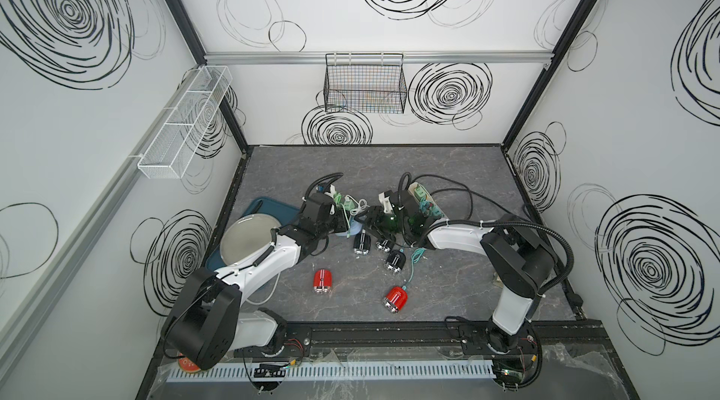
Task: Unplug the electric shaver
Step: Remove the plug from the socket.
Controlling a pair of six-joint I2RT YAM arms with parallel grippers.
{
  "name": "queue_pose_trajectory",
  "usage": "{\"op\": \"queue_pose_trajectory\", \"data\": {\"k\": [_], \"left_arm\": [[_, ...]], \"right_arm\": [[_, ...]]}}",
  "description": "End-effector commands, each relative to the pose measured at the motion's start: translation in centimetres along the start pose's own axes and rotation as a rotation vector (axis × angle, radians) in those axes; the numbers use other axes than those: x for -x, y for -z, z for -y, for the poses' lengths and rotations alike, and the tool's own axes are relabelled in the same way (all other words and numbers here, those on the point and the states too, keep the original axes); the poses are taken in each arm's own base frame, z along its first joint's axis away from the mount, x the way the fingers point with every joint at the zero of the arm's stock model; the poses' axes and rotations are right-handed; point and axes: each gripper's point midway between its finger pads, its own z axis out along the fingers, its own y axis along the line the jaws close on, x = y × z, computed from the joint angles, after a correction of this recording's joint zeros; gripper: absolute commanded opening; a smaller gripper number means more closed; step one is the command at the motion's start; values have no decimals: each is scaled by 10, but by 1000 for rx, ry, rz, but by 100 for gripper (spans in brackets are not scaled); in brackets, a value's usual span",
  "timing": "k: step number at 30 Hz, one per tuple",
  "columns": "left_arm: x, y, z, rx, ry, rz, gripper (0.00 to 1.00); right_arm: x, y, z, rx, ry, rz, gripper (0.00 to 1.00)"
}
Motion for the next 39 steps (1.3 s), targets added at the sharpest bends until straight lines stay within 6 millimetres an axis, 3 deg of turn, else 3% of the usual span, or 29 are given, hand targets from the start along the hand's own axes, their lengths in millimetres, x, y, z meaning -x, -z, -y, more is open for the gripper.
{"op": "queue_pose_trajectory", "data": {"k": [1, 12, 20, 27, 33, 39], "left_arm": [[38, 15, 26, -111, 7, 134, 21], [40, 18, 27, -132, 22, 141, 20], [39, 23, 28, -146, 40, 143, 20], [50, 32, 26, -160, 53, 150, 20], [41, 29, 16, -72, -16, 112, 20], [26, 34, 21, -24, -106, 81, 20]], "right_arm": [[1, -4, -9, 33, -19, 12, 54], [2, -8, -5, 33, -36, 40, 52], [9, -8, 2, 28, -60, 78, 34], [10, -6, 18, -10, -83, 105, 29], [14, -2, 19, -39, -64, 129, 28], [17, -7, 17, -38, -49, 129, 29]]}}
